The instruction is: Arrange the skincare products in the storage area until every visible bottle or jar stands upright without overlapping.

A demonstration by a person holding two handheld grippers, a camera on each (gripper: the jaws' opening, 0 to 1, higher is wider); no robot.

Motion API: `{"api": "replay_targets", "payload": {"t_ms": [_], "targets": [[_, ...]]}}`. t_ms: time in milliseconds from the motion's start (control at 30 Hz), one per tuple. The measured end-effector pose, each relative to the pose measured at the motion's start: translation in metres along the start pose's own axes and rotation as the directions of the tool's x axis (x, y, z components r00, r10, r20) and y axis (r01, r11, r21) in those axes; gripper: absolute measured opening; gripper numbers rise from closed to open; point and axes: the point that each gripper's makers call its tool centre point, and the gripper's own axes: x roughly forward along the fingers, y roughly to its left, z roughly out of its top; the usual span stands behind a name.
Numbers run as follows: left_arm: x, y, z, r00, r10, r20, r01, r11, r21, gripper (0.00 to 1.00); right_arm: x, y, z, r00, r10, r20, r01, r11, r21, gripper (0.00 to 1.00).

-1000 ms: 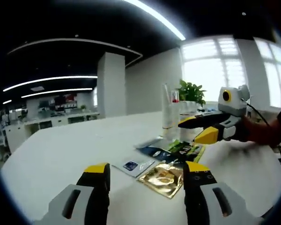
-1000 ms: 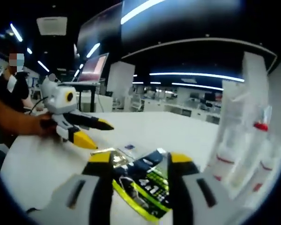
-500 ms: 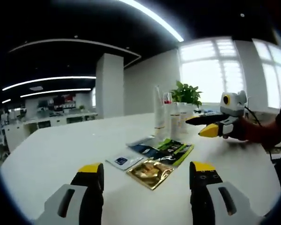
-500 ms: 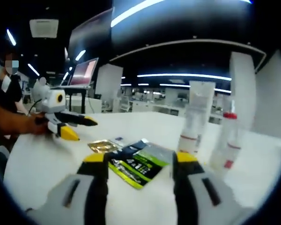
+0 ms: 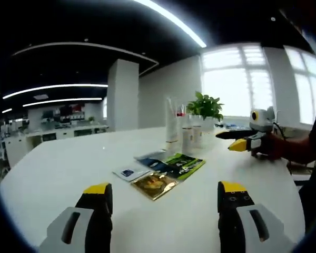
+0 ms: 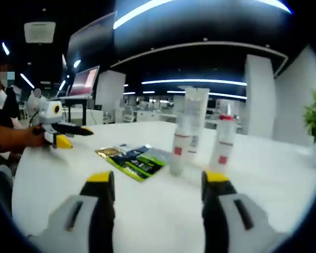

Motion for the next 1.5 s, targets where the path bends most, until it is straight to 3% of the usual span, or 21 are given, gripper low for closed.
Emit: {"api": "replay_targets", "payload": {"t_ms": [700,833,1233,1333,1500], "targets": [[-0.014,-0.023,-0.008,1.0,-0.001,-0.017,0.0,1.0,-0.024,0.94,-0.055,-0.013,-0.012,0.996,-0.081,-0.021,0.082,0.996,0.047,0.74],[-0.015,-0.025,-0.009,1.0,-0.006,-0.015,0.006,0.999,-0.032,1.0,-0.061,-0.014,-0.014,0.996,-0.085,-0.025,0.087,0.995,0.057,0.76],[-0.023,-0.029,-0.017,0.999,-0.02,-0.041,0.019,0.999,-0.03,0.99,-0.072,-0.014,-0.015,0.995,-0.086,-0.041,0.089,0.992,0.085,0.8],[-0.026,-0.031,-0.017,0.999,-0.032,-0.043,0.029,0.998,-0.064,1.0,-0.074,-0.014,-0.016,0.995,-0.084,-0.061,0.089,0.992,0.087,0.81],[-0.028,-0.034,-0.02,0.996,-0.03,-0.088,0.022,0.995,-0.093,1.0,-0.076,-0.015,-0.014,0.993,-0.065,-0.101,0.074,0.993,0.09,0.83]]}}
